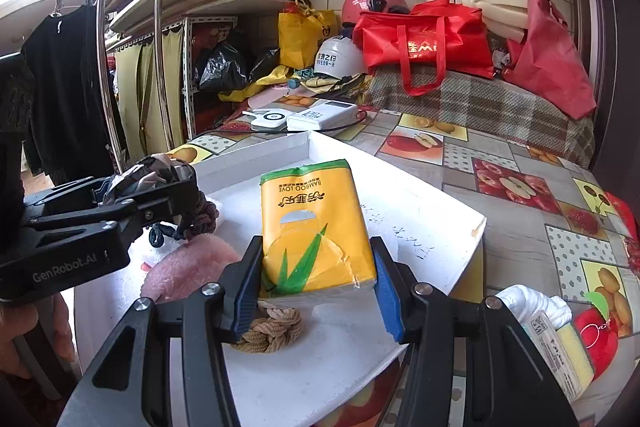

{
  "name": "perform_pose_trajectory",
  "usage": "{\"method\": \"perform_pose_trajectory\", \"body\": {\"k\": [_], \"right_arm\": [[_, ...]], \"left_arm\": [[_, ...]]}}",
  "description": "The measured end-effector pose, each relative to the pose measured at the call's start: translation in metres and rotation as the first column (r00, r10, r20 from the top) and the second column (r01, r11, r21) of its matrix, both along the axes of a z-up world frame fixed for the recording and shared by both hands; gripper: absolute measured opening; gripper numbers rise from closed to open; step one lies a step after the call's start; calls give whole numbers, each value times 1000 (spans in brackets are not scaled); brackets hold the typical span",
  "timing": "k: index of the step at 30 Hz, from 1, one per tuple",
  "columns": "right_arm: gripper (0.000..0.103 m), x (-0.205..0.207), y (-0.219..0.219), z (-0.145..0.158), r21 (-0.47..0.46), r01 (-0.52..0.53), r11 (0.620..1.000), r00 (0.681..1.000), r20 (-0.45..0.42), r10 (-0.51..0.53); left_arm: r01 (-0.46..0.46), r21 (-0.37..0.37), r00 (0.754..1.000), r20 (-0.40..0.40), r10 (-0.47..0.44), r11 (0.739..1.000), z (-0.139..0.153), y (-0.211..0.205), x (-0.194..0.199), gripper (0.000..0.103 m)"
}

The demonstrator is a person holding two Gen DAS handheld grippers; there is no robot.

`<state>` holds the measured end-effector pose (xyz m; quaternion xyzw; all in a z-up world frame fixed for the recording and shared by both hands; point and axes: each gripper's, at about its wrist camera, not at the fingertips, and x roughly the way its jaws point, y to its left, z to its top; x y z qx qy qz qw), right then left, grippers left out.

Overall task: Organize soft objects
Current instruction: 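Carry the cow-print cloth and yellow tissue pack into the white box and open both tools, then lift both open tools out of the box and move toward the remaining items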

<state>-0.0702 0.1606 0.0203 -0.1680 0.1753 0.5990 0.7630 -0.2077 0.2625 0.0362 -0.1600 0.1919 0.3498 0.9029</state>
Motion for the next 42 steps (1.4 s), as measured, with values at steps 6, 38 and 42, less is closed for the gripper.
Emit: {"method": "perform_pose_trajectory", "body": {"k": [6,38,42], "right_arm": [[85,1,1,0,-3,-2,1000,1000,-1,2],[91,-2,-27,8,139,53,989,998,23,-57],[91,0,-34,10,167,63,984,998,3,-65]], "left_arm": [[-63,46,998,-27,65,997,1,-5,1,67],[-145,212,989,40,140,966,14,-34,-11,95],[-140,226,990,35,136,964,14,-40,-9,95]]}}
